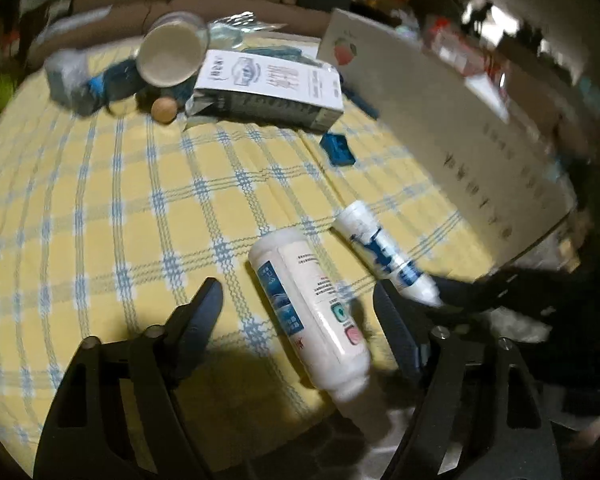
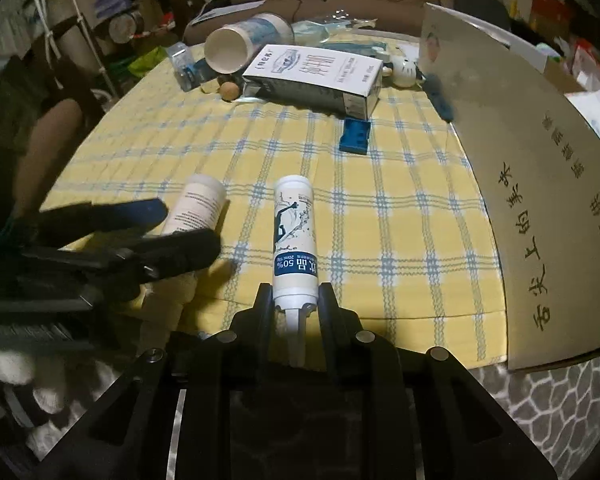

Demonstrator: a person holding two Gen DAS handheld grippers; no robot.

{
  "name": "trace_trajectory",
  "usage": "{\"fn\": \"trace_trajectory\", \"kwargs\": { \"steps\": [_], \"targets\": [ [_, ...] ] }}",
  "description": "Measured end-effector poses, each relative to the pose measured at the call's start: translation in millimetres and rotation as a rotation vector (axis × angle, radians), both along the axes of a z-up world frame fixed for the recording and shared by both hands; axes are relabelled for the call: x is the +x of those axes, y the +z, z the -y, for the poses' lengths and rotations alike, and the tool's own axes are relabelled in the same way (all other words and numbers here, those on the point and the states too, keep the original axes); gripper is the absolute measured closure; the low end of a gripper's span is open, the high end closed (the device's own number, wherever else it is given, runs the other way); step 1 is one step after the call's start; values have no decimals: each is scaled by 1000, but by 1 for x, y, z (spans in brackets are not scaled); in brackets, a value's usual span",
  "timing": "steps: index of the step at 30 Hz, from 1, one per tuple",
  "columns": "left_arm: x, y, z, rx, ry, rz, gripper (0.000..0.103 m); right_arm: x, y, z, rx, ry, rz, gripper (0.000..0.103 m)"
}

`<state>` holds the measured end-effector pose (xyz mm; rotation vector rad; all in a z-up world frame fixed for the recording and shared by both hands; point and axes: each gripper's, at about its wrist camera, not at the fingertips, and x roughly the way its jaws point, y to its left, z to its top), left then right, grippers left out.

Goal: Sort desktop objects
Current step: 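Grasp the white pink-buttoned bottle with the left tool while the right tool holds the spray bottle, then carry both bottles over the cardboard box and open both tools to drop them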

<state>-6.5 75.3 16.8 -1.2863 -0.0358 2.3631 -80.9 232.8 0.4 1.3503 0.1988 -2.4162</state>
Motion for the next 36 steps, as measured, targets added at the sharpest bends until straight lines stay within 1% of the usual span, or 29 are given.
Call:
{"fn": "trace_trajectory", "kwargs": {
  "steps": [1, 2, 4, 6, 7, 8, 12, 13, 14, 16, 18, 20, 22, 25, 28, 32, 34, 36],
  "targets": [
    [0, -1, -3, -21, -1, -11, 47, 0, -1, 2, 27, 4, -10, 77],
    [0, -1, -5, -44, 0, -27, 52, 1, -2, 4, 50, 9, -23, 75],
    [0, -2, -5, -48, 2, -35, 59, 0, -2, 7, 82, 12, -48, 64],
    [-3, -2, -2, -38, 5, -26, 66, -3, -2, 6, 90, 10, -57, 58],
    [-4, -2, 0, -40, 4, -22, 71, -5, -2, 6, 90, 13, -62, 56],
    [-6, -2, 1, -42, 5, -16, 75, -7, -2, 7, 92, 17, -68, 55],
    [-10, -1, 12, -6, 11, 17, 75, -16, -2, 15, 111, 35, -84, 56],
    [-10, -2, 13, -2, 13, 20, 75, -18, -3, 18, 112, 45, -81, 70],
    [-10, -2, 13, -1, 11, 21, 75, -19, -4, 20, 109, 57, -76, 81],
    [-9, -2, 9, -25, -3, 9, 75, -18, -6, 23, 115, 65, -81, 81],
    [-8, -1, 10, -18, -12, 12, 75, -19, -4, 18, 83, 53, -66, 81],
    [-9, 1, 14, 42, -27, 40, 75, -19, -2, 10, 42, 29, -48, 81],
    [-8, 7, 20, 100, -26, 49, 75, -18, 5, 1, 8, 7, -47, 81],
    [-3, 23, 25, 144, -23, 34, 75, -14, 21, -13, -47, -15, -59, 81],
    [1, 43, 21, 179, -28, 15, 75, -11, 42, -29, -111, -30, -77, 81],
    [-6, 73, -6, 250, -58, 28, 75, -11, 72, -54, -180, -56, -106, 81],
    [-12, 91, -30, 248, -87, 9, 75, -13, 90, -74, -218, -81, -132, 81],
    [-21, 111, -60, 251, -116, -12, 75, -18, 107, -96, -232, -111, -163, 81]
  ]
}}
